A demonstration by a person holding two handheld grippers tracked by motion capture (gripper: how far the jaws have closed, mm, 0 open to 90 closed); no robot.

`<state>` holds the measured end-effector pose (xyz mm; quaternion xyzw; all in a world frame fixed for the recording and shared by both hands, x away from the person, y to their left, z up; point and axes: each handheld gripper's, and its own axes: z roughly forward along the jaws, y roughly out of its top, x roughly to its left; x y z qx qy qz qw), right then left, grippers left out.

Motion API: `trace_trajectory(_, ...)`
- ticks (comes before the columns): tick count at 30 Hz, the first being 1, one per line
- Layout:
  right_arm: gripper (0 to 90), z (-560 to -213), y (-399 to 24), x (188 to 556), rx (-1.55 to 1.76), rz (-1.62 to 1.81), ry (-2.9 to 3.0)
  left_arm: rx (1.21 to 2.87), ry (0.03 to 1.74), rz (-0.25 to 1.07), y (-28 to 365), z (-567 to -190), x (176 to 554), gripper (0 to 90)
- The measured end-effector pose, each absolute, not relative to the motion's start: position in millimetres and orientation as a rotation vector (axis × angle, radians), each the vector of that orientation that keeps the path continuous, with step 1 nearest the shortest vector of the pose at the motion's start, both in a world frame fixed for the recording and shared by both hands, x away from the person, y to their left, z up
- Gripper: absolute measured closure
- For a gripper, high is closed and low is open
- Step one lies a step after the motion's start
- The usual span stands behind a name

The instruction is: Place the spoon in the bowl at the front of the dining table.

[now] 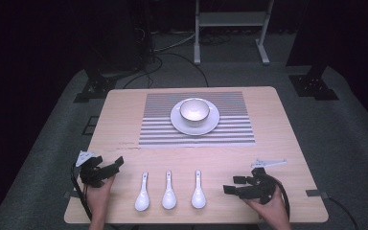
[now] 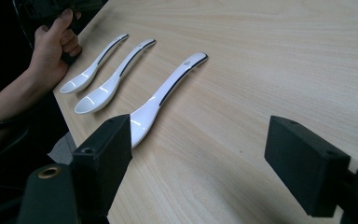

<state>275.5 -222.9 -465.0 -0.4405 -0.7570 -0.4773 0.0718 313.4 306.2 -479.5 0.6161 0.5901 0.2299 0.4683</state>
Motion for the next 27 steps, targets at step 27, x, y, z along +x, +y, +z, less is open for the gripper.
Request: trace_trajectory(27,21.8,-458.4,-195.2,289.4,-1.254,-1.387,-2.288,1.51,1.451,0.554,307.1,-479.5,313.2,1.6)
